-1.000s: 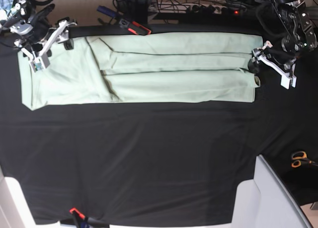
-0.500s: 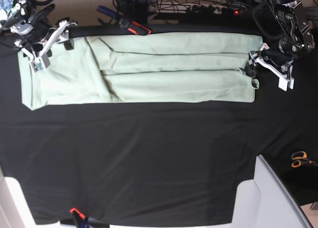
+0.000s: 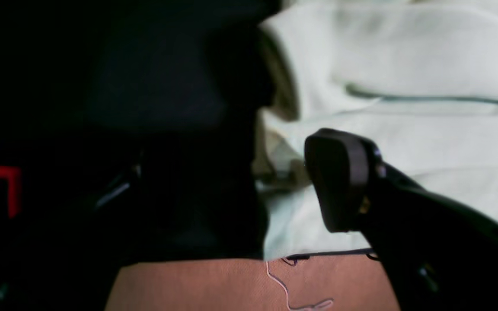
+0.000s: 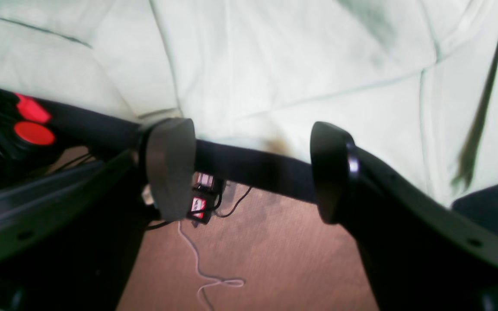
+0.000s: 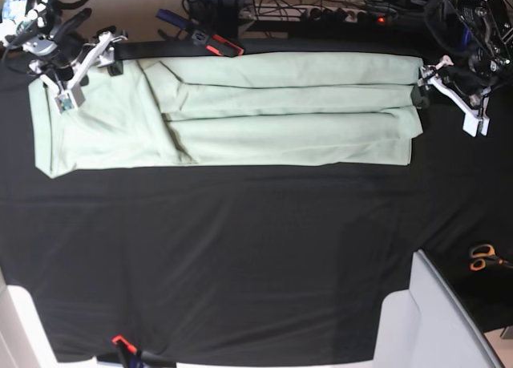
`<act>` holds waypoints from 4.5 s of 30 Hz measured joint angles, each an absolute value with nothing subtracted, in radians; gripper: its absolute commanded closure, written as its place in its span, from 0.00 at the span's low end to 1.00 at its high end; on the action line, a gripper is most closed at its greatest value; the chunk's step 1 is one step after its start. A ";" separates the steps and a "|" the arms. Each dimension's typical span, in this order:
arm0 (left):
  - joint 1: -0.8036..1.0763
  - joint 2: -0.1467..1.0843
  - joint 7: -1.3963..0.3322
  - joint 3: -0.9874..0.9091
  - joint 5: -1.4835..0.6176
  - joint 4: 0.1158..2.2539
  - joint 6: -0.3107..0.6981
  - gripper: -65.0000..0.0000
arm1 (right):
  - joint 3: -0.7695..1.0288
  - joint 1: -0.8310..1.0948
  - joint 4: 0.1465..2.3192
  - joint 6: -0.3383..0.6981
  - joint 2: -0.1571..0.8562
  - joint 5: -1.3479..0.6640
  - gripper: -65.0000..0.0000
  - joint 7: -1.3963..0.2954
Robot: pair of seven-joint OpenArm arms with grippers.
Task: Fold the T-shirt properly
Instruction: 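Grasp the folded shirt's end with the left gripper, right gripper holding, then carry the shirt end with the left gripper toward the right gripper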
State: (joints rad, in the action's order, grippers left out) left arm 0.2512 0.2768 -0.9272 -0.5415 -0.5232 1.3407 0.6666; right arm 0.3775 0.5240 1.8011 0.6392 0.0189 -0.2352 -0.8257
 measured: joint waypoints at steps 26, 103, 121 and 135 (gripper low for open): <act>0.192 0.250 -0.926 -0.562 -0.524 1.288 0.682 0.27 | 0.377 0.524 1.803 0.640 0.019 -0.236 0.39 -0.825; 0.333 -0.074 -0.899 -0.102 0.095 1.806 0.431 1.00 | 0.376 0.503 1.803 0.640 0.019 -0.236 0.39 -0.825; 0.293 -0.083 -0.949 0.219 0.098 1.809 0.440 1.00 | 0.375 0.505 1.803 0.640 0.019 -0.236 0.39 -0.825; 0.212 -0.127 -1.065 0.395 0.098 1.805 0.437 1.00 | 0.376 0.505 1.803 0.640 0.017 -0.236 0.39 -0.825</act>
